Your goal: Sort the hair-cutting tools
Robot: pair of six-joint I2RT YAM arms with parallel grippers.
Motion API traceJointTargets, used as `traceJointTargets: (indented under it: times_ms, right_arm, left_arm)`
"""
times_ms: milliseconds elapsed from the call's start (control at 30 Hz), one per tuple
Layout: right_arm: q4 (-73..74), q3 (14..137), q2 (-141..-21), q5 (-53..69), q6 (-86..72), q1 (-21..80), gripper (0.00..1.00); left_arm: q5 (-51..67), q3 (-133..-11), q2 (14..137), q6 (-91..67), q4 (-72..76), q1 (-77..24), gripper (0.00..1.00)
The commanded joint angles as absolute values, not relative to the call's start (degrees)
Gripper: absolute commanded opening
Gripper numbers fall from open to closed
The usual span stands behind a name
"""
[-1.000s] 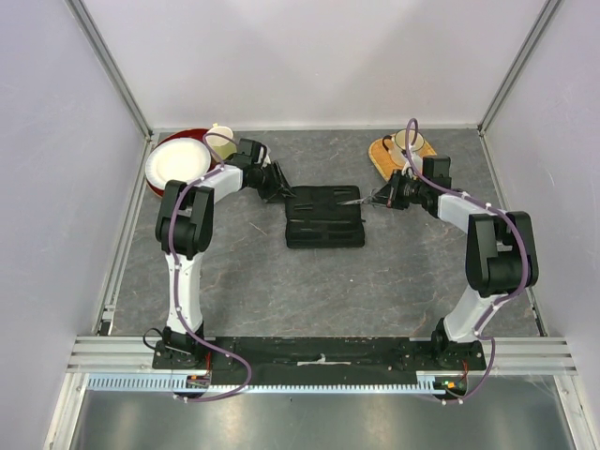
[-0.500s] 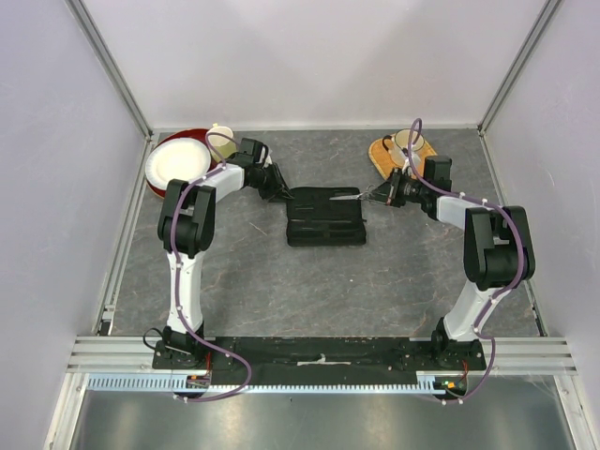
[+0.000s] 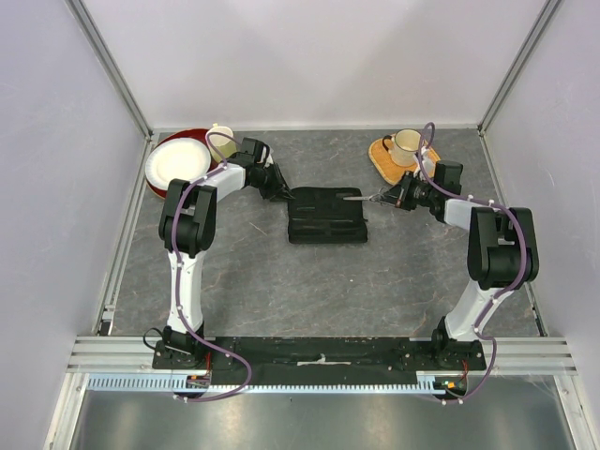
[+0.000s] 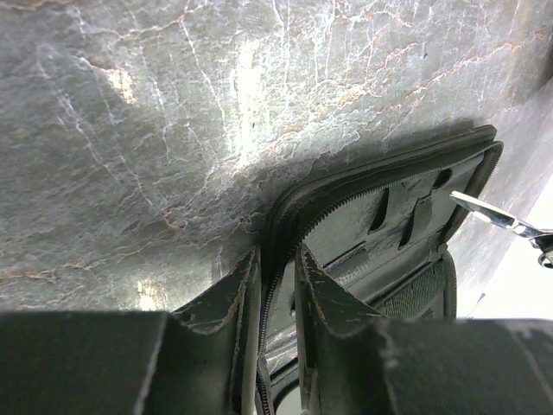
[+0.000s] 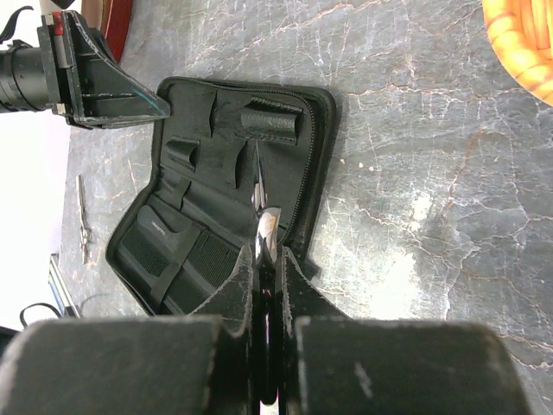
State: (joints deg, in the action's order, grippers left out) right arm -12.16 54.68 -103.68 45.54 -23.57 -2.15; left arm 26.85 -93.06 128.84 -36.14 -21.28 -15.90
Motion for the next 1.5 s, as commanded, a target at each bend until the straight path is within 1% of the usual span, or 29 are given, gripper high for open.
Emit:
traceJointTargets:
  times_ms: [0,200,633,867,900,1133,1300,1467]
  right_arm:
    - [-14.3,54.5,-103.2,46.8,-21.8,-2.1,0.00]
    - [-17.7,54.6,-104.9,49.8,-24.0,-2.1,0.00]
    - [-17.3,53.9,-107.1,49.6,-23.0,-1.2,0.00]
    - [-18.4,53.7,-107.8,54.0,-22.8,-0.4,0.00]
    - [-18.5,53.6,-107.8,54.4,-22.8,1.1,0.00]
    - [-18.6,53.3,-108.2,55.6,-22.2,2.3,0.00]
    - [-22.1,52.2,-108.8,56.5,-24.6,2.7,0.00]
    - [-31.2,50.8,-110.4,59.9,-30.1,2.7,0.00]
  left_arm:
    - [23.3,-93.5,131.3,-34.7,-23.8,-16.6,0.25]
    - [23.4,-93.8,131.6,-34.9,-23.8,-16.6,0.24]
    - [23.5,-93.8,131.9,-34.3,-24.3,-16.6,0.22]
    - [24.3,-94.0,132.2,-34.4,-24.4,-16.6,0.20]
    - [24.5,-94.2,132.4,-34.6,-24.4,-16.6,0.20]
    - [25.0,-94.7,132.5,-34.9,-24.3,-16.6,0.19]
    - [25.4,-94.5,132.5,-35.0,-24.4,-16.6,0.19]
    - [25.9,-94.5,132.9,-35.2,-24.4,-16.6,0.18]
